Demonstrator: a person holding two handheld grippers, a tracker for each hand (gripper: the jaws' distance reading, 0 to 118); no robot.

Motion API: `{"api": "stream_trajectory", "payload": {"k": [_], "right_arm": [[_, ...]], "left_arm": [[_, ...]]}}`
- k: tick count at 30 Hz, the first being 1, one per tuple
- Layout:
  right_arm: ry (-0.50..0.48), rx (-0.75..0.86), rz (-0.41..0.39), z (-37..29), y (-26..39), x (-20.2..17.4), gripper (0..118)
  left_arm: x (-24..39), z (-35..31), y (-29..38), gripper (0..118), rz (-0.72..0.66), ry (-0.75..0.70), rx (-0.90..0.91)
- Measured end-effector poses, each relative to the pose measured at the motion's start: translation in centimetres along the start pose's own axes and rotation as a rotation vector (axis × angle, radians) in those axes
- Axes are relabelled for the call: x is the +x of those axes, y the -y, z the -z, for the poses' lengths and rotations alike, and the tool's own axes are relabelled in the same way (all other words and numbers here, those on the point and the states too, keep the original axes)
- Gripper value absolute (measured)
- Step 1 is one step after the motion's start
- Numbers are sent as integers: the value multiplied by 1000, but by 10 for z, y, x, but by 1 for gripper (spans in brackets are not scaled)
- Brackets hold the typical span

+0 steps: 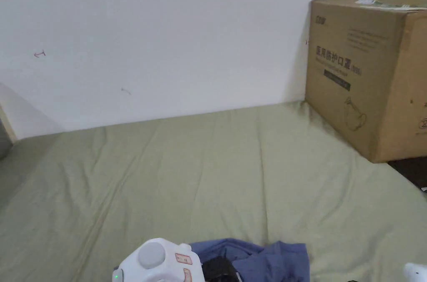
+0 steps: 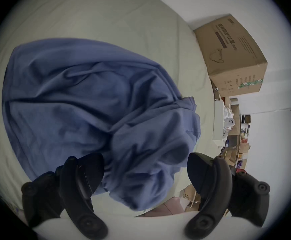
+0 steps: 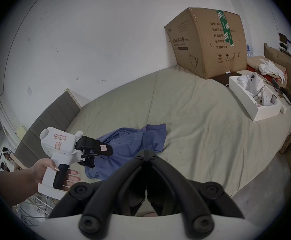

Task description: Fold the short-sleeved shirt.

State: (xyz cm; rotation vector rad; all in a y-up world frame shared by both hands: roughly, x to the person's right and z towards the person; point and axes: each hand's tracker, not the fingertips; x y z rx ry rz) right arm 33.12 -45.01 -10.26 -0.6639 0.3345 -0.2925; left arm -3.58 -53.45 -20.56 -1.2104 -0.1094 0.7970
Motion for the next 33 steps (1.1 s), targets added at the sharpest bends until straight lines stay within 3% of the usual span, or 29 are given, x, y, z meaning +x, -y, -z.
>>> {"api": "stream_trajectory", "payload": {"k": [3, 6, 11, 13, 15, 16, 18, 20, 24, 33], "right_arm": [[-12, -6, -1, 2, -1, -8, 0], [-31, 7, -18, -1, -4, -19, 0], [-59, 79, -68, -15, -13, -40, 0], [-66, 113, -90, -21, -17, -49, 0], [-78, 153, -107, -26, -19, -59, 0], [-86, 178, -116, -28, -20, -64, 0], [-94, 240, -132, -34, -19, -74, 0], [-91, 323, -148, -42, -15, -84, 0], [-71, 461, -170, -57, -7, -99, 0], [-75, 465, -180, -60, -8, -104, 0]], "left_arm": [[7, -33, -7, 103, 26, 30, 47], [21, -90, -9, 103, 143, 46, 177], [37, -206, 44, 100, 391, 28, 649], [31, -239, 83, 79, 474, -24, 883], [25, -256, 121, 18, 550, -93, 1038], [18, -259, 138, 0, 582, -138, 1101], [7, -261, 171, 0, 599, -225, 1198], [-9, -260, 190, 0, 574, -180, 1204], [-25, -253, 216, 0, 495, -305, 1294], [-30, -252, 209, 0, 479, -343, 1280]]}}
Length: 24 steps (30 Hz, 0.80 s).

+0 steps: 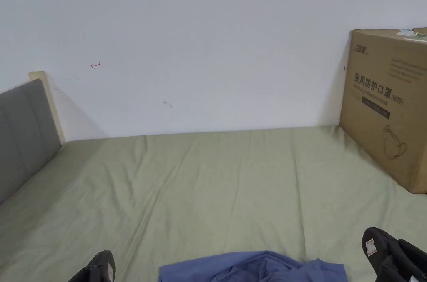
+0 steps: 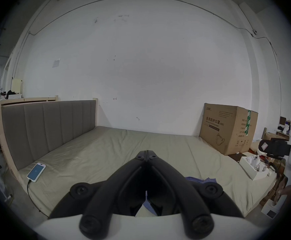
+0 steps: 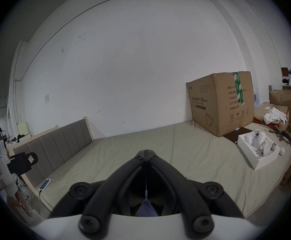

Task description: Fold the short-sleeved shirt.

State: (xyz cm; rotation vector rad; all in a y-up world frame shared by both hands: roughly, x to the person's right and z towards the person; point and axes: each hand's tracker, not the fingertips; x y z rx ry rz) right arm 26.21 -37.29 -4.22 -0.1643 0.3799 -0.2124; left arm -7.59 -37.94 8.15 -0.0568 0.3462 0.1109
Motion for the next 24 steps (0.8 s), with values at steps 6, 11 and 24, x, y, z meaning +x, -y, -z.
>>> {"api": "stream_trajectory", "payload": {"k": [6, 11, 24], "right_arm": [[11, -34, 21, 7, 2, 7, 0], [-5, -64, 35, 14, 1, 12, 0], [17, -248, 40, 50, 35, 36, 0]], "left_arm": [[6, 18, -9, 0, -3, 46, -42], [-13, 128, -44, 0, -145, 148, -447], [-51, 357, 135, 114, -278, 52, -1079]]}}
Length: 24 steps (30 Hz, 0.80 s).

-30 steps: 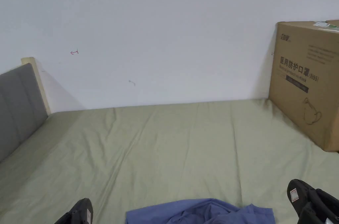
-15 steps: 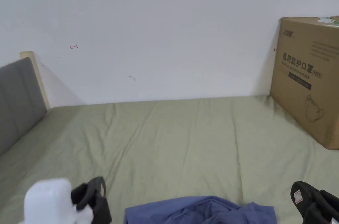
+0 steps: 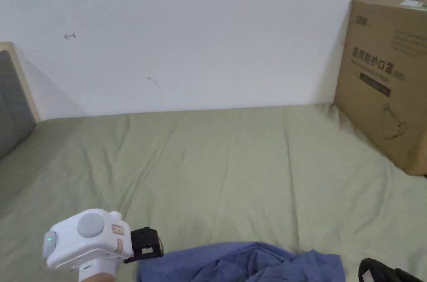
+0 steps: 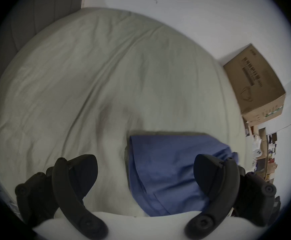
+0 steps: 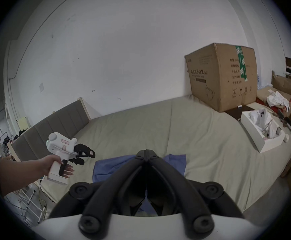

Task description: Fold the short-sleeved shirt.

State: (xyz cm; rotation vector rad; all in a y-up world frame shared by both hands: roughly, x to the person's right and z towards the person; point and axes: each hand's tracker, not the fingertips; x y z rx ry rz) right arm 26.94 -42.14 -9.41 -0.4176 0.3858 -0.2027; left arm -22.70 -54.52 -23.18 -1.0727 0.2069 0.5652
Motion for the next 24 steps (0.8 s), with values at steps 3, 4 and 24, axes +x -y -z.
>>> {"api": "stream_trajectory", "payload": {"k": [3, 4, 24], "right_arm": [[27, -50, 11, 14, 5, 9, 0], [32, -62, 19, 17, 7, 11, 0], [114, -764, 249, 264, -52, 105, 112]], "left_arm": [[15, 33, 9, 114, 137, -45, -38], [20, 43, 13, 114, 196, -70, -54], [54, -90, 136, 0, 271, 135, 382]]}}
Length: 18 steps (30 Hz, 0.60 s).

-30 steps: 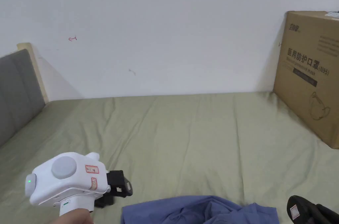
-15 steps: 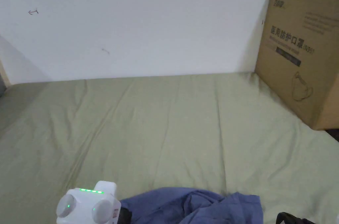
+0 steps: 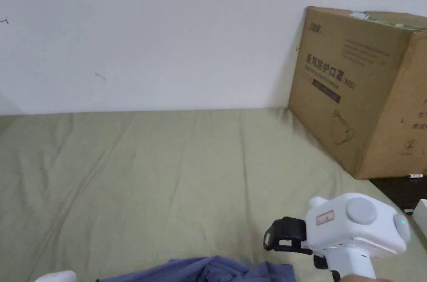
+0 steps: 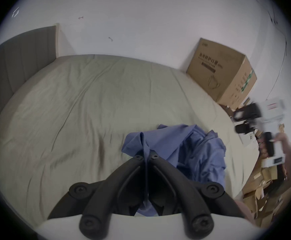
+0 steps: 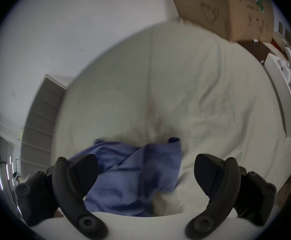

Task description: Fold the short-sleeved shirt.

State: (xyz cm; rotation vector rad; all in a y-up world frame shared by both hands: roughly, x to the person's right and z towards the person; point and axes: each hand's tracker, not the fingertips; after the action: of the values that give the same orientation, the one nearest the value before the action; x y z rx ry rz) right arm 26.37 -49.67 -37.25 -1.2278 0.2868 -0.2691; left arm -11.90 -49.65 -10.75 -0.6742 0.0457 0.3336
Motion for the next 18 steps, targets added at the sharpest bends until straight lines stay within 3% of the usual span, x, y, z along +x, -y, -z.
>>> {"api": "stream_trajectory", "payload": {"k": [3, 6, 7, 8, 9, 11, 12, 14, 18], "right_arm": [[126, -132, -23, 53, -19, 4, 112], [97, -249, 22, 87, -17, 10, 110], [69, -280, 25, 91, -14, 9, 102], [86, -248, -13, 84, -6, 1, 85], [171, -174, -118, 72, -2, -9, 67], [50, -114, -185, 53, 1, -17, 4], [-2, -104, -161, 38, 4, -19, 4], [-14, -36, -140, 9, 5, -25, 4], [-129, 87, -208, -70, 9, -37, 4]], "left_arm": [[2, -5, 2, 0, 46, -21, -9], [-2, -5, 2, 0, 58, -17, -17], [-6, -4, 3, 0, 52, -19, -25], [-10, -3, 4, 0, 46, -23, -33], [-13, -2, 5, 0, 43, -24, -38], [-17, -3, 6, 0, 28, -27, -54], [-20, -5, 5, 0, 19, -34, -59], [-25, -14, 0, 0, 0, -30, -55], [-31, -51, -38, 0, -28, -5, 25]]}}
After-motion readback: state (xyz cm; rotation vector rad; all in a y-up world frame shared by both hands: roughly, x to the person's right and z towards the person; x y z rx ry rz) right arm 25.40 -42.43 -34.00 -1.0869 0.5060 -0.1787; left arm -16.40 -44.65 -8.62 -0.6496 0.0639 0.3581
